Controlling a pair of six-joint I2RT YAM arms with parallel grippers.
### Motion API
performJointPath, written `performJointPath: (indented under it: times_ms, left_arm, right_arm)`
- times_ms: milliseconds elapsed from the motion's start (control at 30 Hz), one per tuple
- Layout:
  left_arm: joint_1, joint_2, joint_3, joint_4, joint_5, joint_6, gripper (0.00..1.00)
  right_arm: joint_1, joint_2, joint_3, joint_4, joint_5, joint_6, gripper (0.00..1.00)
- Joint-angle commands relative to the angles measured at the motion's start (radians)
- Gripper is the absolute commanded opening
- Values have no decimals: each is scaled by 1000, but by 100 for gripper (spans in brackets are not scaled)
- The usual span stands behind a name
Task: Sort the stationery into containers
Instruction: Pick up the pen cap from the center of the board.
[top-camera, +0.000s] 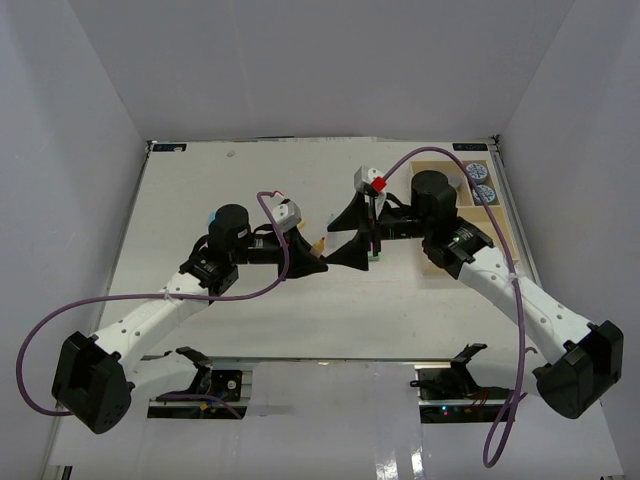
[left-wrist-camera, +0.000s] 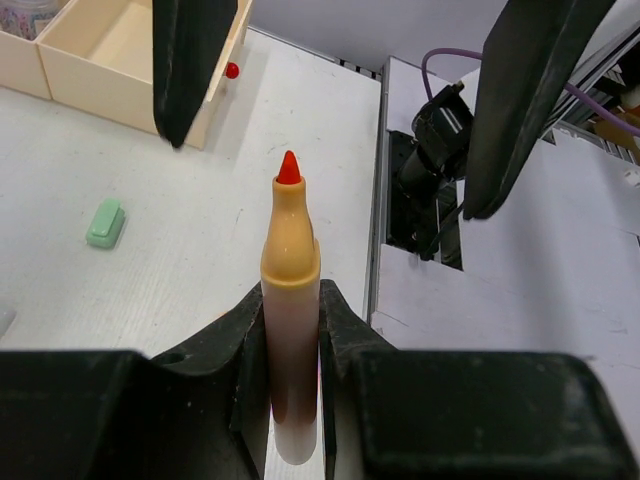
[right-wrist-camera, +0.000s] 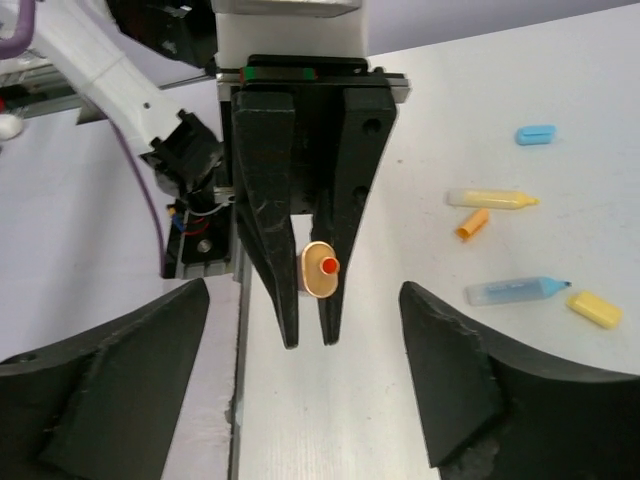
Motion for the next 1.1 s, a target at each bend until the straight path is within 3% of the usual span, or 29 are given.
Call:
performJointPath:
  times_ms: [0, 200, 300, 567, 833, 1067]
  left_arm:
    - [7, -6, 16, -15, -26, 16, 8]
    - [8, 27, 41, -73, -116, 19, 7]
    - [16, 50, 54, -101, -138, 19, 6]
    - [59, 22, 67, -167, -226, 48, 2]
    - [152, 11, 90, -296, -469, 41, 0]
    - [307, -46, 65, -345, -721, -33, 0]
  right_arm:
    - [-30, -52, -13, -38, 68, -7, 85]
    - [-73, -137, -75, -40, 204, -7, 98]
    - [-82, -181, -98, -39, 298, -7, 90]
    - [-95, -197, -124, -40, 427, -5, 90]
    - [-79, -56, -75, -29, 436, 26, 92]
    - [72, 145, 36, -16, 600, 7, 96]
